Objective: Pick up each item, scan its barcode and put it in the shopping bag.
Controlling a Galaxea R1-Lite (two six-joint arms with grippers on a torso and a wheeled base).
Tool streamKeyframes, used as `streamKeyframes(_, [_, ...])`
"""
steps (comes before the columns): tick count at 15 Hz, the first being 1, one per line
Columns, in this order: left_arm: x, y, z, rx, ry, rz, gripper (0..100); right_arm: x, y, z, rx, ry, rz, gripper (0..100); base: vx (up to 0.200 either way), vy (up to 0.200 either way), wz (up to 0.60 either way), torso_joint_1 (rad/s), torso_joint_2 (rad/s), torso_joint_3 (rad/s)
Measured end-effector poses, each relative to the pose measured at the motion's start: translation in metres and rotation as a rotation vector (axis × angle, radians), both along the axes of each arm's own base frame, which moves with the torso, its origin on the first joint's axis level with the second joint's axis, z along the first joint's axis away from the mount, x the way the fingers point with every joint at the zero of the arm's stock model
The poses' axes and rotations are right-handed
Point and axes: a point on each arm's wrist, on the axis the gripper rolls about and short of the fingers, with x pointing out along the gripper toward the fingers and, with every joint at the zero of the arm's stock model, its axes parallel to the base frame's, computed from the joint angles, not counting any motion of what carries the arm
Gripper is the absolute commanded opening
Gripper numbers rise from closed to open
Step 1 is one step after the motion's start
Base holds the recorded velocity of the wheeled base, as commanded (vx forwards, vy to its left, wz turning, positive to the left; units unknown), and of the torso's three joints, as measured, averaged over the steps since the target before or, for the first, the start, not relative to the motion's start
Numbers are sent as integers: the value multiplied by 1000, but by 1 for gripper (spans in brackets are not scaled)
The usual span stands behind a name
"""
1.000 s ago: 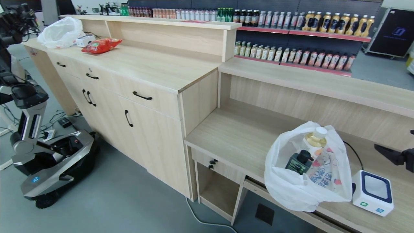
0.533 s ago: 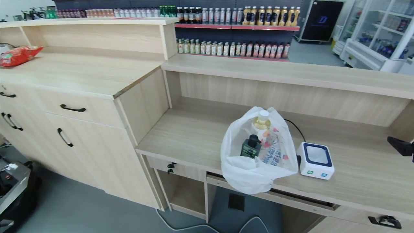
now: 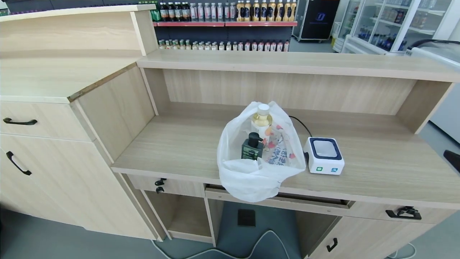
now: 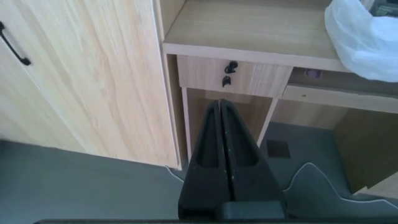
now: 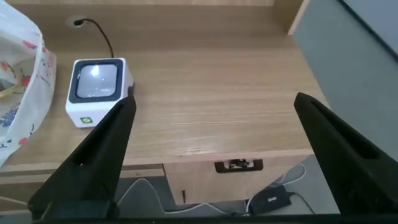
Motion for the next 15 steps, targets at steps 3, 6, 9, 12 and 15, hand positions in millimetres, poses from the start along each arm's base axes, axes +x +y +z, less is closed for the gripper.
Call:
streamKeyframes(3, [0,0,0,0,0,1,0,-37,16,-22,7,16,-3,100,0,0,0,-32,65,37])
streamKeyframes(6, [0,0,0,0,0,1,0,-76,33,-62,28,59,-6,100,0,0,0,0,0,0])
streamKeyframes(9, [0,0,0,0,0,0,0,-107,46,-90,50,67,26,100,0,0,0,0,0,0])
streamKeyframes(12, [0,0,0,0,0,1,0,-129,51,-108,72,24,40,100,0,0,0,0,0,0])
streamKeyframes(15, [0,0,0,0,0,1,0,-139,52,-114,68,-37,90,100,0,0,0,0,0,0])
